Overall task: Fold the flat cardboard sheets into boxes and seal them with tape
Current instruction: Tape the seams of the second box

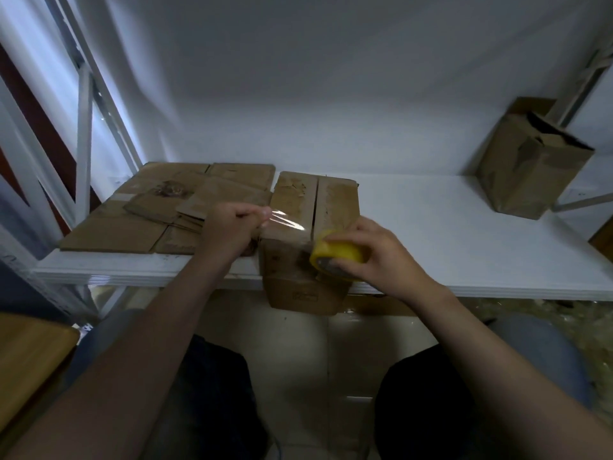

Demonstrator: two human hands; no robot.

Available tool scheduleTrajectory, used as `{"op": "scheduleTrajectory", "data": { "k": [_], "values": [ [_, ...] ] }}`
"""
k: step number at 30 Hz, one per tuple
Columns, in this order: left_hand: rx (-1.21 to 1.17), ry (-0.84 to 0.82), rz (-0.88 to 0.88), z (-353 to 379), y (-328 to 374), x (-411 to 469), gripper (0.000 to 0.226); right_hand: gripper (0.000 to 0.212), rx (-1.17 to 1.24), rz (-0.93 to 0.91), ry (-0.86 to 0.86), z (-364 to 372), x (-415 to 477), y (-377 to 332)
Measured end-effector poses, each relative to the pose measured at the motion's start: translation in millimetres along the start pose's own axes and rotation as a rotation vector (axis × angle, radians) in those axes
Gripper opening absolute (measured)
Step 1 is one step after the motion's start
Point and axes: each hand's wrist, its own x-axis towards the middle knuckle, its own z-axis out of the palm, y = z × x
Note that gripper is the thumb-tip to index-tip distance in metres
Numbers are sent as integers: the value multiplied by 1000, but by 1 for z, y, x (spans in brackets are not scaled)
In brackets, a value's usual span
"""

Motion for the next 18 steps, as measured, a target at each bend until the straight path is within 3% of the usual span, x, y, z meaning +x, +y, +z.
{"op": "scheduleTrajectory", "data": {
  "k": [3, 7, 8, 12, 18],
  "values": [
    [-16, 9, 3, -11, -1, 10, 11, 40, 131, -90, 181, -4, -9, 0],
    [8, 59, 57, -22, -3, 16, 10, 38, -116, 1, -89, -9, -5, 19],
    [8, 74, 62, -23, -4, 17, 10, 37, -145, 18, -106, -12, -6, 24],
    [-59, 83, -15, -27, -16, 19, 7, 40, 17, -72, 97, -24, -22, 33],
    [-88, 118, -68, -18, -24, 18, 7, 35, -102, -8, -75, -46, -21, 49]
  ]
}}
